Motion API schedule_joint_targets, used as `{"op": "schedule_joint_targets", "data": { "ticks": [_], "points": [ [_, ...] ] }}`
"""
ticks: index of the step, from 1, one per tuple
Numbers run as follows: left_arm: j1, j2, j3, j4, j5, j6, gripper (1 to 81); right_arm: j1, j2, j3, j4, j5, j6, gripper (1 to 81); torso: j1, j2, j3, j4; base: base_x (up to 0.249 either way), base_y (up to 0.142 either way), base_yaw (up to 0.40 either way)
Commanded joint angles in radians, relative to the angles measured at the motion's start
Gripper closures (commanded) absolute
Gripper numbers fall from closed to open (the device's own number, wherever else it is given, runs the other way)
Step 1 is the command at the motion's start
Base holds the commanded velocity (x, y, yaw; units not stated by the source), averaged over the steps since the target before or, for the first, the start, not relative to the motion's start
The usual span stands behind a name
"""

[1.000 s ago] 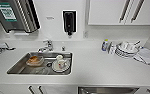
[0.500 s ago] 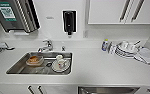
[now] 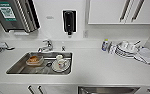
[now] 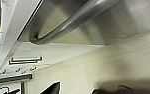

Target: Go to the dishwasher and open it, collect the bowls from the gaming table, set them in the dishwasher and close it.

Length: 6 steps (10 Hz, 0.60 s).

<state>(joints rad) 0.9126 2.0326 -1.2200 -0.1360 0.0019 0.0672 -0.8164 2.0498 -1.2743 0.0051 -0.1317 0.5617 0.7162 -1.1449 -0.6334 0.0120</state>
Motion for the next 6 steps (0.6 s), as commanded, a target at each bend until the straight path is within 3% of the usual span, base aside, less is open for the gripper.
{"op": "schedule_joint_targets", "data": {
  "ticks": [1, 6],
  "points": [
    [-0.077, -0.012, -0.016, -0.008, 0.056, 0.000, 1.0, 0.202, 0.006, -0.066, 0.010, -0.180, 0.133, 1.0, 0.000, 0.000, 0.000, 0.000, 0.000, 0.000, 0.000],
    [-0.068, 0.035, -0.067, -0.002, 0.056, 0.002, 1.0, 0.332, 0.084, -0.227, 0.010, -0.368, 0.277, 1.0, 0.000, 0.000, -0.001, 0.000, 0.000, 0.000, 0.000]
  ]
}}
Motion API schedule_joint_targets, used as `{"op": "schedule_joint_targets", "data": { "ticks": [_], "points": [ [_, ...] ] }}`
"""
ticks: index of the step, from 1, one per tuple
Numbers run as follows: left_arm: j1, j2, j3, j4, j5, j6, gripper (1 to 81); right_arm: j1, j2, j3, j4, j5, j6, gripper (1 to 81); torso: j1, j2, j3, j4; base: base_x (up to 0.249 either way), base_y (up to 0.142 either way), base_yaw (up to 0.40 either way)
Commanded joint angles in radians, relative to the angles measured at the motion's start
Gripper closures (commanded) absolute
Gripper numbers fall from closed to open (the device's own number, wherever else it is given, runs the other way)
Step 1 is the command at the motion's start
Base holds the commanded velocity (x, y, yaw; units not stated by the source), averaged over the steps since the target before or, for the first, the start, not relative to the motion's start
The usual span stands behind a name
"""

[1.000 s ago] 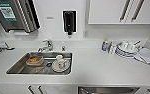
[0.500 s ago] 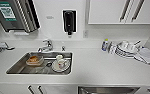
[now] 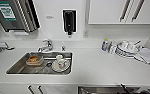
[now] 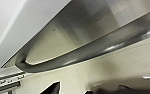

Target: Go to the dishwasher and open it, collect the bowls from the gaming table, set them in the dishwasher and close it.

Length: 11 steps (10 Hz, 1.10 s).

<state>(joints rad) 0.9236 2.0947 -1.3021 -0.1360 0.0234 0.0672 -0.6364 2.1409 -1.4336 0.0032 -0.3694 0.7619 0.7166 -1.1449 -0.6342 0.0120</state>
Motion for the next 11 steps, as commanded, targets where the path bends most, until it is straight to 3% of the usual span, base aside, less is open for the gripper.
{"op": "schedule_joint_targets", "data": {
  "ticks": [1, 4, 8, 11],
  "points": [
    [-0.074, -0.024, 0.012, -0.001, 0.035, 0.003, 1.0, 0.152, 0.012, -0.102, 0.014, -0.137, 0.080, 1.0, 0.000, 0.000, 0.000, 0.000, 0.000, 0.000, 0.000],
    [-0.062, -0.025, 0.009, 0.004, 0.033, 0.003, 1.0, 0.151, 0.055, -0.208, 0.052, -0.154, 0.086, 1.0, 0.000, 0.000, 0.000, 0.000, 0.000, 0.000, 0.000],
    [-0.050, -0.022, -0.005, 0.007, 0.032, 0.005, 1.0, 0.125, 0.033, -0.264, 0.187, -0.146, 0.152, 1.0, 0.000, 0.000, 0.000, 0.000, 0.000, 0.000, 0.000],
    [-0.048, -0.017, -0.006, 0.007, 0.032, 0.006, 1.0, 0.089, 0.035, -0.289, 0.193, -0.138, 0.148, 1.0, 0.001, 0.000, -0.001, 0.000, 0.000, 0.000, 0.000]
  ]
}}
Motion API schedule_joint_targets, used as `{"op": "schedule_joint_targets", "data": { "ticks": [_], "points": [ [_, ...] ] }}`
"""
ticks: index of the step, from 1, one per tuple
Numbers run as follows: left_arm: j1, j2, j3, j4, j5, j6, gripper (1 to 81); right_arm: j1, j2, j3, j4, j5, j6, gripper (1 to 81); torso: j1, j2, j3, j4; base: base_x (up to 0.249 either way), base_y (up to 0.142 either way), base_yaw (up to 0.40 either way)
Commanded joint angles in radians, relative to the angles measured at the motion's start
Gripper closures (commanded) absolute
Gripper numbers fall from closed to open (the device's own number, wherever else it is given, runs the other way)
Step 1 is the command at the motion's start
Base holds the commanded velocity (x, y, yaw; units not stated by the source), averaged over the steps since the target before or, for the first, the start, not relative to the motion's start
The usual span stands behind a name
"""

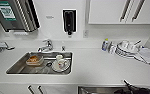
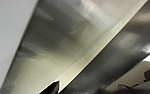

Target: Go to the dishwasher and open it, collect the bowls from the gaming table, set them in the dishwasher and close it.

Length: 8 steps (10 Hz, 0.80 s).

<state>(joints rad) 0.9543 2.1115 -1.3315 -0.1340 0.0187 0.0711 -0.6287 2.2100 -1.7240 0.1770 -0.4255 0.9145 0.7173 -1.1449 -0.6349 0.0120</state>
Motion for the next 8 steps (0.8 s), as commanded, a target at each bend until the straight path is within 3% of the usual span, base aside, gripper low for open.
{"op": "schedule_joint_targets", "data": {
  "ticks": [1, 5, 8],
  "points": [
    [-0.079, -0.033, 0.023, 0.005, 0.036, 0.003, 1.0, 0.068, -0.027, 0.002, 0.016, -0.082, -0.011, 1.0, 0.000, 0.000, 0.000, 0.000, 0.000, 0.000, 0.000],
    [-0.065, -0.024, 0.003, 0.005, 0.035, 0.003, 1.0, -0.021, 0.010, -0.003, -0.056, -0.082, -0.054, 1.0, 0.000, 0.000, 0.000, 0.000, 0.000, 0.000, 0.000],
    [-0.059, -0.024, -0.002, 0.005, 0.033, 0.004, 1.0, -0.070, 0.016, 0.000, -0.064, -0.081, -0.112, 1.0, 0.000, 0.000, 0.000, 0.000, 0.000, 0.000, 0.000]
  ]
}}
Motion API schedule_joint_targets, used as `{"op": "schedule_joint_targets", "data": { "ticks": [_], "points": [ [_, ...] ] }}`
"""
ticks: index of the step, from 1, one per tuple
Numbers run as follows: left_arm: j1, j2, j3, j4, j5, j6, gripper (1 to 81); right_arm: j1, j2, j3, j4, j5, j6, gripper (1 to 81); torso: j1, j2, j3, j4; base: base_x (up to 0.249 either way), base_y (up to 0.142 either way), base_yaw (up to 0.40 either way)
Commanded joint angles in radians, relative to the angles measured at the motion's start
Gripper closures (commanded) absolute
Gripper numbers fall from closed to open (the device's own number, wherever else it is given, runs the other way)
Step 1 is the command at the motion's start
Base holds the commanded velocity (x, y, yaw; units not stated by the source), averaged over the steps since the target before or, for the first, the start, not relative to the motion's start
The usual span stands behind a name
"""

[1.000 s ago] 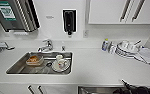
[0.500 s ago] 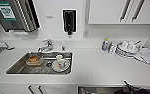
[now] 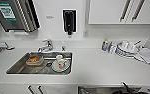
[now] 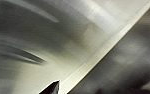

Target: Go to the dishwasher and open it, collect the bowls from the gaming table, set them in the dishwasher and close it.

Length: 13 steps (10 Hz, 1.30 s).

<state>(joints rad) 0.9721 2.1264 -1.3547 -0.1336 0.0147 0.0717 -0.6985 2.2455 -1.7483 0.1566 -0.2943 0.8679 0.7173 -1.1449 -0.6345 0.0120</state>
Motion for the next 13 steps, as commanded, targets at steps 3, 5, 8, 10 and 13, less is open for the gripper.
{"op": "schedule_joint_targets", "data": {
  "ticks": [3, 5, 8, 10, 13],
  "points": [
    [-0.069, -0.026, -0.006, 0.002, 0.033, 0.007, 1.0, -0.051, -0.042, 0.020, -0.043, -0.192, -0.124, 1.0, 0.000, 0.000, 0.000, 0.000, 0.000, 0.000, 0.000],
    [-0.068, -0.023, -0.006, 0.002, 0.033, 0.007, 1.0, -0.077, -0.068, 0.026, -0.042, -0.185, -0.150, 1.0, 0.000, 0.000, 0.000, 0.000, 0.000, 0.000, 0.000],
    [-0.068, -0.014, -0.006, 0.002, 0.033, 0.007, 1.0, -0.151, -0.074, 0.040, -0.034, -0.123, -0.224, 1.0, 0.000, 0.000, 0.000, 0.000, 0.000, 0.000, 0.000],
    [-0.066, -0.012, -0.006, 0.002, 0.033, 0.007, 1.0, -0.201, -0.050, 0.047, -0.040, -0.109, -0.245, 1.0, 0.000, 0.000, 0.001, 0.000, 0.000, 0.000, 0.000],
    [-0.065, -0.008, -0.011, 0.003, 0.033, 0.007, 1.0, -0.237, -0.004, 0.026, -0.043, -0.085, -0.259, 1.0, -0.001, -0.001, 0.002, 0.000, 0.000, 0.000, 0.000]
  ]
}}
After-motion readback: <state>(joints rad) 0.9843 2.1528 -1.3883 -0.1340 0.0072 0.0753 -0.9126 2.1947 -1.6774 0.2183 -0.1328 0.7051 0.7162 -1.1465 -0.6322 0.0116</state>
